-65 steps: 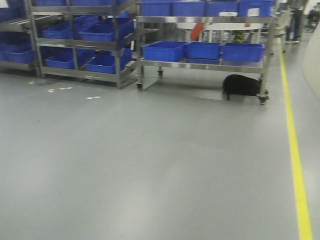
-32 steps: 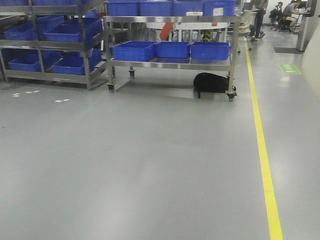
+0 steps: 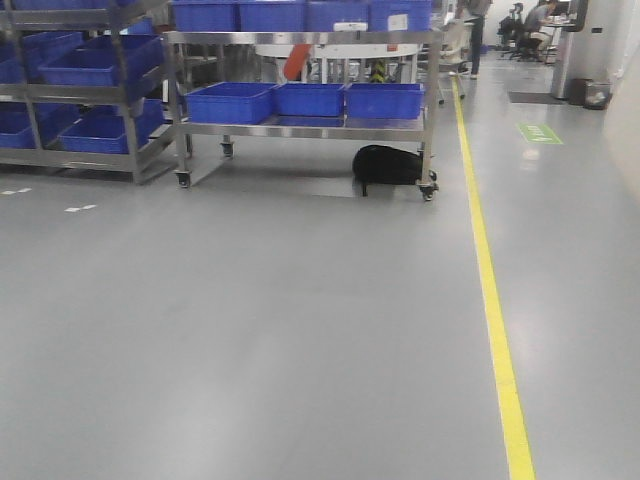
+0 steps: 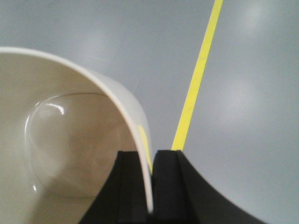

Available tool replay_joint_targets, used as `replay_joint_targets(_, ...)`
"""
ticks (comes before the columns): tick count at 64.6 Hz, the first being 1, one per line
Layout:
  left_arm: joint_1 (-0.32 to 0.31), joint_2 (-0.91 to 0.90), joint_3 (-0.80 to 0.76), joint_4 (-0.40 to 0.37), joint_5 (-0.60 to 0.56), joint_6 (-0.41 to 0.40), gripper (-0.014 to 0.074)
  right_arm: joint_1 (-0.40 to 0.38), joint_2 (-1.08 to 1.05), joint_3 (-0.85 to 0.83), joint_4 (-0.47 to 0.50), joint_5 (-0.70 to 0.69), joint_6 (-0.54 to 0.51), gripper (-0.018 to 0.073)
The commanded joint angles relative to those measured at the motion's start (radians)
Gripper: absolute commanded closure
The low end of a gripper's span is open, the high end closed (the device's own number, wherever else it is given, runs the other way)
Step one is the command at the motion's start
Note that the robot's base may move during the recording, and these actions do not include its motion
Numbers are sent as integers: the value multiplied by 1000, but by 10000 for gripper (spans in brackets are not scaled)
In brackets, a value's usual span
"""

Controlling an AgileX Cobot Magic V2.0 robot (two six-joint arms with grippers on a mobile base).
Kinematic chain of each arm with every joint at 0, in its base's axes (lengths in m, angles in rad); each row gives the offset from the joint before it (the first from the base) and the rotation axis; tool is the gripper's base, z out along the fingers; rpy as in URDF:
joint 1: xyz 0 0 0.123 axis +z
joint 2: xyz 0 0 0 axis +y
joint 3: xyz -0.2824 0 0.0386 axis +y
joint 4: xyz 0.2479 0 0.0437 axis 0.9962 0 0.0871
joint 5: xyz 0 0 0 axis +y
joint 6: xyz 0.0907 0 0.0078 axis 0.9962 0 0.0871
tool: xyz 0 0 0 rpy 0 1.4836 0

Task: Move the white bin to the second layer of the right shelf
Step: 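Drive the base away from the table holding the bin in the right gripper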

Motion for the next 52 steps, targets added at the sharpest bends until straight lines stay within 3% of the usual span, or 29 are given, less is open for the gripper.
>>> replay_joint_targets(1,0,-19,29,-8,-81,-5,512,3,-1,-29,5,-83,-3,505)
replay_joint_targets(52,0,-19,29,-8,-81,-5,512,3,-1,-29,5,-83,-3,505)
